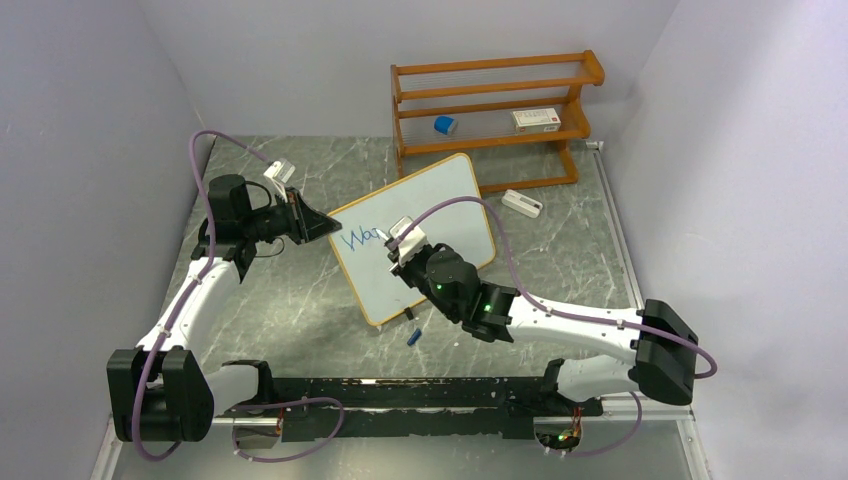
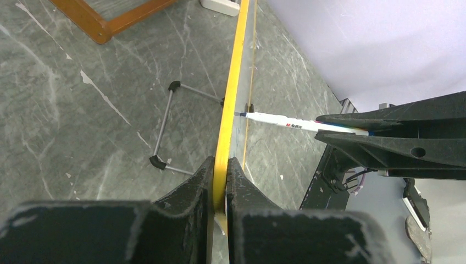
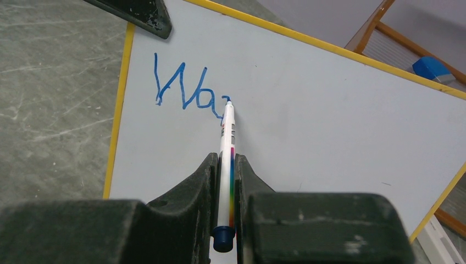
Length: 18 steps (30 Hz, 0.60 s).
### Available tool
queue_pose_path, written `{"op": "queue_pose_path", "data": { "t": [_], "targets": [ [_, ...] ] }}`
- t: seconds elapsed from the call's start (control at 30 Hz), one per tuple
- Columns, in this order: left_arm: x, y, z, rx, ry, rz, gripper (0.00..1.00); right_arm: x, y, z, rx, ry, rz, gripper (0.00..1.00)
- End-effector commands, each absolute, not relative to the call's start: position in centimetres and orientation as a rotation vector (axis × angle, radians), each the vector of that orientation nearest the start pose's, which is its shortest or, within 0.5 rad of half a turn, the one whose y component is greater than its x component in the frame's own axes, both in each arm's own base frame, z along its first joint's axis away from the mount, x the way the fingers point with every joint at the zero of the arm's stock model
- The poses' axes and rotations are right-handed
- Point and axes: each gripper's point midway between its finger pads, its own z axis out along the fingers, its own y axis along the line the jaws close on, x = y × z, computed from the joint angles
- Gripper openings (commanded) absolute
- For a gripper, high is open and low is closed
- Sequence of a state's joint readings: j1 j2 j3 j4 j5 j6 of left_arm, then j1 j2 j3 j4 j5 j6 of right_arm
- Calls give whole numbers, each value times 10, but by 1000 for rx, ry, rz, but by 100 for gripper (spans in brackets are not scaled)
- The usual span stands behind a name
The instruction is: Write a sentence on the whiteboard
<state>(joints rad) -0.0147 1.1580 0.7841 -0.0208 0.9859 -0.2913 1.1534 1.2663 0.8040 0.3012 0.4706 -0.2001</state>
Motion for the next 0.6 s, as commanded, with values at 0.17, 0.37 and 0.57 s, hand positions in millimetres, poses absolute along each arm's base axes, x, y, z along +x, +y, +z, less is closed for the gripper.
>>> {"op": "queue_pose_path", "data": {
  "t": [0.17, 0.37, 0.57],
  "targets": [
    [299, -149, 210, 366, 1945, -1111, 5, 252, 330, 233, -742, 1531, 253, 0],
    [299, -149, 210, 366, 1945, -1109, 5, 253, 328, 232, -737, 1537, 244, 0],
    [300, -148, 210, 365, 1949, -1098, 5, 251, 323, 234, -732, 1545, 241, 0]
  ]
}}
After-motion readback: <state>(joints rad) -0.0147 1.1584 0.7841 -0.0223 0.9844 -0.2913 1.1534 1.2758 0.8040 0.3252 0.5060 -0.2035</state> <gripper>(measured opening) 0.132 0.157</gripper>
